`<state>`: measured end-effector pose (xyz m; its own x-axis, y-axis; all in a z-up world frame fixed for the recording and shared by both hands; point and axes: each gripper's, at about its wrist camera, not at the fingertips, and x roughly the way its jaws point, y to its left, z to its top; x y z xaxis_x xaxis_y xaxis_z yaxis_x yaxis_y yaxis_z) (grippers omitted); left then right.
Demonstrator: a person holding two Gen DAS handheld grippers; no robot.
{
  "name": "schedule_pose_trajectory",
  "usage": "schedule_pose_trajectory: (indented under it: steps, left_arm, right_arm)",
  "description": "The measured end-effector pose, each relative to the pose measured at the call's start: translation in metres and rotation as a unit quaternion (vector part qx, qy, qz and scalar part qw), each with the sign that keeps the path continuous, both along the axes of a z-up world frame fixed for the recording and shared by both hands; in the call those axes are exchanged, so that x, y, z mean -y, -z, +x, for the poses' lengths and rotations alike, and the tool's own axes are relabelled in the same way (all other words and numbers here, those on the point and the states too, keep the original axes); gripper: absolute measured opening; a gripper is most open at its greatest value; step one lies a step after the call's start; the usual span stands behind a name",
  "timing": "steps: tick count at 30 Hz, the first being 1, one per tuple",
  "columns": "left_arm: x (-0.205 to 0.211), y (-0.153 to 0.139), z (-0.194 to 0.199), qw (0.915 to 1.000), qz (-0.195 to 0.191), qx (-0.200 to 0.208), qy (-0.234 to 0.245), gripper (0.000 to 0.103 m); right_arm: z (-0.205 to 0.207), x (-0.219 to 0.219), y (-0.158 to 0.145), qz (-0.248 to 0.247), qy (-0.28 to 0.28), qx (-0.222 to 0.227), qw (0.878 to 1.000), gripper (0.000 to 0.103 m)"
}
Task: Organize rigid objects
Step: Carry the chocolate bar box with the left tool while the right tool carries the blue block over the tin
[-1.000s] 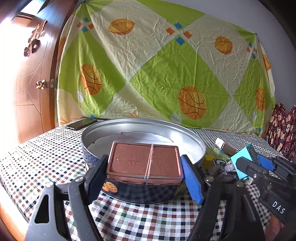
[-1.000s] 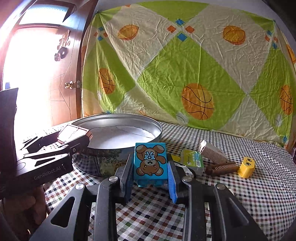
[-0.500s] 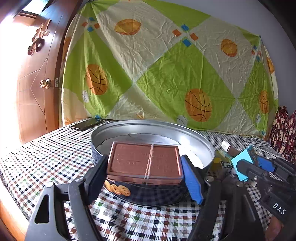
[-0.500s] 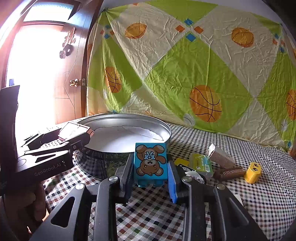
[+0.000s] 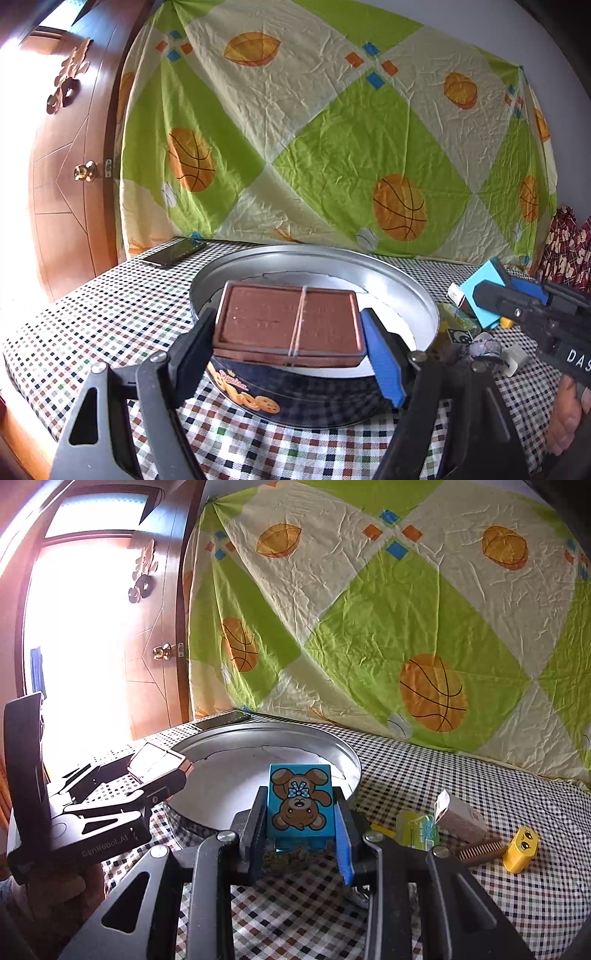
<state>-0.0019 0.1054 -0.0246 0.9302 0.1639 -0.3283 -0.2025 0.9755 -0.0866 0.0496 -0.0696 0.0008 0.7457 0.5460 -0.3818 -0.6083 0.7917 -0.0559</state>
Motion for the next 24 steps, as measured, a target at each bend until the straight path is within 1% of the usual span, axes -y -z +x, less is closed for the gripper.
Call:
schedule_pose_trajectory:
  steps: [2, 6, 10, 12, 19, 24]
  left_arm:
    - [-0.003, -0.002, 0.009, 0.9999, 0.000, -0.012, 0.006, 0.077]
    - [-0.009, -0.004, 0.026, 0.9995, 0.007, -0.030, 0.007, 0.077]
    - [-0.020, -0.006, 0.043, 0.9985, 0.001, -0.053, 0.011, 0.077]
    - [-0.025, -0.008, 0.050, 0.9983, -0.001, -0.057, 0.009, 0.076]
    - [-0.041, -0.014, 0.079, 0.9966, 0.010, -0.082, 0.003, 0.077]
    - [-0.050, -0.015, 0.098, 0.9939, 0.017, -0.109, 0.002, 0.077]
  right_arm:
    - [0.009, -0.007, -0.003, -0.008, -0.004, -0.003, 1.000, 0.034]
    - [0.038, -0.019, -0.004, -0.010, -0.009, -0.035, 0.999, 0.034]
    - [0.065, -0.030, -0.001, -0.017, -0.007, -0.062, 0.998, 0.034]
    - [0.077, -0.035, 0.001, -0.021, -0.007, -0.073, 0.997, 0.034]
    - [0.107, -0.056, 0.008, -0.047, -0.002, -0.090, 0.995, 0.034]
    - [0.124, -0.070, 0.016, -0.067, -0.006, -0.117, 0.991, 0.034]
